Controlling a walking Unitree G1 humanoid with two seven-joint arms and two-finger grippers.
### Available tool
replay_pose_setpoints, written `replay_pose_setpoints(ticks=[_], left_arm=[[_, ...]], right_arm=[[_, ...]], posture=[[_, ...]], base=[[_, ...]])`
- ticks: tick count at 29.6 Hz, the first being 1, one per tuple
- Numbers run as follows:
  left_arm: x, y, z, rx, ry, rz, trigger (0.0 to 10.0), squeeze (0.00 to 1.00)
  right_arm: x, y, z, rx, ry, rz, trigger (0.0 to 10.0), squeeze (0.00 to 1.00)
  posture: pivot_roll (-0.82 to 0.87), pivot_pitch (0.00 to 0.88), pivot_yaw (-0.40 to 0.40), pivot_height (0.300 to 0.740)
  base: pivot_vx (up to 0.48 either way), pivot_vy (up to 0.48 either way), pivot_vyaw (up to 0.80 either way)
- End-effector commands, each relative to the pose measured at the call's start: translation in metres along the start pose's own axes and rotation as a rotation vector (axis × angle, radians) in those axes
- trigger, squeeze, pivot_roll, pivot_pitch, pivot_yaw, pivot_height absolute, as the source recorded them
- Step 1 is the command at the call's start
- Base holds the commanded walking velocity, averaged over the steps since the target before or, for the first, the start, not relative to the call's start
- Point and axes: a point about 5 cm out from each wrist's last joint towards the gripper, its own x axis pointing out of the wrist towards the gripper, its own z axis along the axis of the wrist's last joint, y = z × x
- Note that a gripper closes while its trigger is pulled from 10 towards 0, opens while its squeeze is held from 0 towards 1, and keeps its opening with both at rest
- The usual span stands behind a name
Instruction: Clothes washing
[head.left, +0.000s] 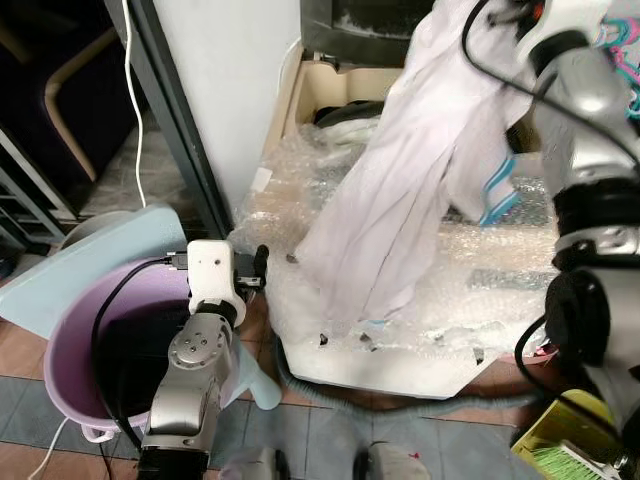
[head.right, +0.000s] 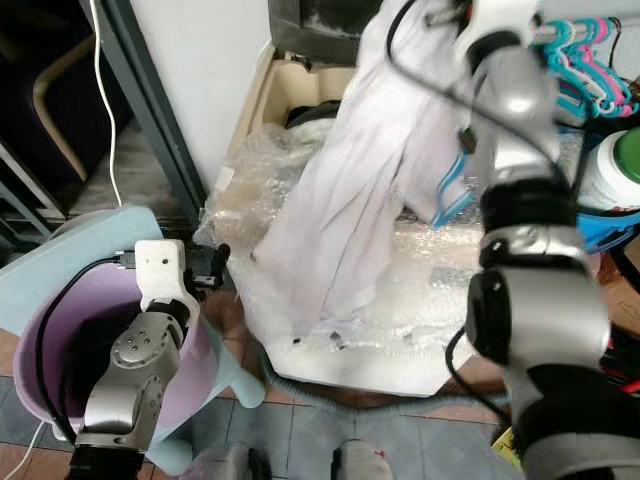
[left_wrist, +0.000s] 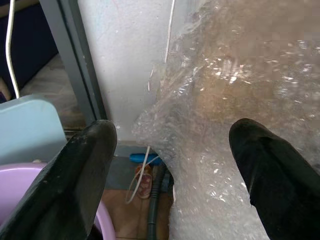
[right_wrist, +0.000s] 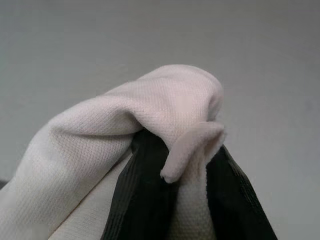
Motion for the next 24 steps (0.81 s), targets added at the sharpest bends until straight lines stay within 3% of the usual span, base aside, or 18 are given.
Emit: replay_pose_setpoints(ticks=[1,4,6,8,9,12,17,18,19,24], left_arm=[[-0.002,0.009,-0.005,0.014,0.025,0.040,10.0,0.00],[-0.003,0.011,-0.004,0.001,0.019,0.062,10.0,0.00],[-0.004,0.012,-0.005,-0.003,0.021,0.075,10.0,0.00],[-0.004,0.012,-0.005,-0.005,0.021,0.078,10.0,0.00],[-0.004,0.011,-0.005,-0.004,0.022,0.078,10.0,0.00],[-0.004,0.010,-0.005,-0.001,0.022,0.073,10.0,0.00],[-0.002,0.008,-0.005,-0.001,0.026,0.060,10.0,0.00],[-0.002,0.007,-0.005,0.000,0.026,0.057,10.0,0.00],[-0.001,0.006,-0.005,0.001,0.028,0.050,10.0,0.00],[0.000,0.005,-0.006,0.002,0.031,0.045,10.0,0.00]], right_arm=[[0.007,0.000,0.019,0.010,-0.084,-0.032,10.0,0.00],[0.010,-0.007,0.025,-0.005,-0.099,-0.052,10.0,0.00],[0.008,-0.006,0.015,0.019,-0.053,-0.037,10.0,0.00],[-0.001,0.004,-0.010,0.040,0.040,0.019,10.0,0.00],[-0.011,0.016,-0.034,0.030,0.111,0.095,10.0,0.00],[-0.034,0.037,-0.072,0.041,0.234,0.246,10.0,0.00],[-0.071,0.054,-0.110,0.059,0.391,0.482,10.0,0.00],[-0.075,0.053,-0.113,0.050,0.404,0.504,10.0,0.91],[-0.081,0.046,-0.116,0.041,0.420,0.536,10.0,1.00],[-0.080,0.033,-0.107,0.069,0.386,0.619,10.0,1.00]], posture=[[0.03,0.073,-0.002,0.740],[0.04,0.075,-0.015,0.740],[0.04,0.077,-0.021,0.740],[0.04,0.079,-0.022,0.740],[0.04,0.079,-0.021,0.740],[0.04,0.082,-0.014,0.740],[0.02,0.081,-0.006,0.740],[0.02,0.081,-0.006,0.740],[0.01,0.080,-0.002,0.740],[0.01,0.080,-0.002,0.740]], base=[[0.000,0.000,0.00],[0.000,0.000,0.00],[0.000,0.000,0.00],[0.000,0.000,0.00],[0.000,0.000,0.00],[0.000,0.000,0.00],[0.000,0.000,0.00],[0.000,0.000,0.00],[0.000,0.000,0.00],[0.000,0.000,0.00]])
